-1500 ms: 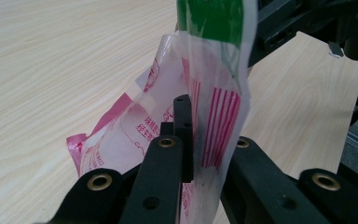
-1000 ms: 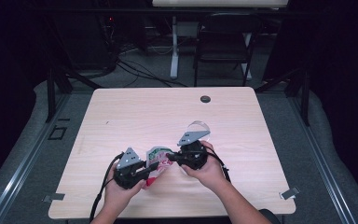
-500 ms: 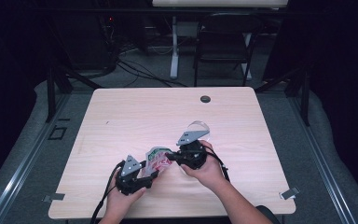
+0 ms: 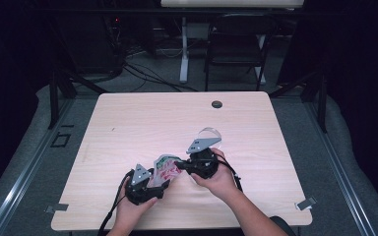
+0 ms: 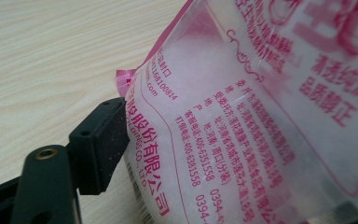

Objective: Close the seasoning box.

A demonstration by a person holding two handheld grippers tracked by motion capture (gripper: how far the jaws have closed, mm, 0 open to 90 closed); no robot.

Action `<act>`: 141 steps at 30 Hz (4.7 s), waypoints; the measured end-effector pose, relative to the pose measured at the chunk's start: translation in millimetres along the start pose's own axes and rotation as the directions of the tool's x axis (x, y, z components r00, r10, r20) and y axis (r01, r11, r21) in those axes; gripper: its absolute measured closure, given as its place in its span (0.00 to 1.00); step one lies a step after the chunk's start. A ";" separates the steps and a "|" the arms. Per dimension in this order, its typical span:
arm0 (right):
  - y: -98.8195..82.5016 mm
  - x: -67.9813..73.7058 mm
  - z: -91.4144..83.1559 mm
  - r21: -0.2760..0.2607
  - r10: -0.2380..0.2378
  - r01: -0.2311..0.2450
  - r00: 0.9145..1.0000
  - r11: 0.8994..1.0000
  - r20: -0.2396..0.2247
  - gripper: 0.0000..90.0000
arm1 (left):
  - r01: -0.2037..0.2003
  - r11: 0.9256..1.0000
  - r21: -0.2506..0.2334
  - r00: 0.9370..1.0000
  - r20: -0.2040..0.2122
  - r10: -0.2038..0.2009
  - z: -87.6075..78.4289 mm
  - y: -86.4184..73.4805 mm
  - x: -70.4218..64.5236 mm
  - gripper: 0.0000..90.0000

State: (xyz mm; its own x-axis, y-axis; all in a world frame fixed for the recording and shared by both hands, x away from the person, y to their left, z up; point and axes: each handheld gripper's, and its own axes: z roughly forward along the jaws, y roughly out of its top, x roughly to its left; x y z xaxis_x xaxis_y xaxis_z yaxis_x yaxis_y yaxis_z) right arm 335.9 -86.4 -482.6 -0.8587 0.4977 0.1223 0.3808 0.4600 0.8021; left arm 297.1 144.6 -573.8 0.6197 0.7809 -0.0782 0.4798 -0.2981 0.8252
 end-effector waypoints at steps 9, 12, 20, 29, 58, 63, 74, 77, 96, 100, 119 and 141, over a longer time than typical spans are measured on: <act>-1.5 0.1 -0.4 -0.003 0.002 -0.002 1.000 1.000 0.003 1.00 | 0.034 0.999 0.026 0.999 -0.005 -0.034 6.4 0.4 1.7 0.22; -2.1 0.6 -0.8 -0.002 0.000 0.000 1.000 1.000 0.007 1.00 | 0.059 0.996 0.060 0.998 0.000 -0.059 11.6 -1.9 2.4 0.22; -4.2 1.9 -2.3 0.002 -0.004 0.004 1.000 1.000 0.016 1.00 | 0.037 0.995 0.092 0.999 -0.008 -0.036 18.2 -1.6 1.2 0.22; -6.9 2.2 -3.2 0.001 0.001 -0.001 1.000 1.000 0.024 1.00 | 0.033 0.994 0.100 0.999 -0.006 -0.032 21.3 -0.9 1.4 0.22; -7.8 2.3 -4.1 -0.001 0.006 -0.006 1.000 1.000 0.023 1.00 | -0.016 0.988 0.156 0.997 -0.067 0.026 20.7 -2.9 -3.4 0.46; -7.5 2.8 -3.9 0.000 0.002 -0.002 1.000 1.000 0.018 1.00 | -0.014 0.988 0.152 0.997 -0.073 0.025 19.8 -3.1 -2.4 0.52; -7.1 3.2 -4.1 -0.001 0.001 -0.001 1.000 1.000 0.020 1.00 | -0.020 0.990 0.137 0.995 -0.094 0.033 18.9 -3.4 -4.1 0.58; -6.8 2.9 -4.8 -0.006 0.002 -0.002 1.000 1.000 0.015 1.00 | -0.017 0.992 0.126 0.996 -0.090 0.028 18.1 -3.4 -3.6 0.61; -3.4 -0.8 -14.5 -0.054 0.011 -0.010 1.000 0.998 0.001 1.00 | -0.096 0.990 0.100 0.982 -0.155 0.111 2.5 12.8 -2.3 0.67; -2.5 -0.9 -17.2 -0.069 0.013 -0.013 1.000 0.998 0.004 1.00 | -0.127 0.988 0.091 0.975 -0.174 0.142 -1.2 15.8 -3.3 0.67; -1.1 -6.3 -23.9 -0.103 0.038 -0.036 0.999 0.994 0.019 1.00 | -0.249 0.965 0.084 0.936 -0.237 0.262 -9.8 22.9 -8.6 0.68; 7.0 -8.0 -40.0 -0.153 -0.018 0.026 0.998 0.988 0.055 0.73 | -0.389 0.911 0.136 0.835 -0.367 0.411 -16.9 53.4 -6.7 0.69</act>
State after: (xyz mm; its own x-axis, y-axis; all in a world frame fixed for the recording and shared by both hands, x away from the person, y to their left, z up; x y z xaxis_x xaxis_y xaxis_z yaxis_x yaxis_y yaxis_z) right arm 331.8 -116.6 -454.6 -0.8451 0.5292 0.0753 0.3014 0.3554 0.8848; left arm 308.2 132.7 -519.8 0.4866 0.7305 0.4792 0.2802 -0.6500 0.7064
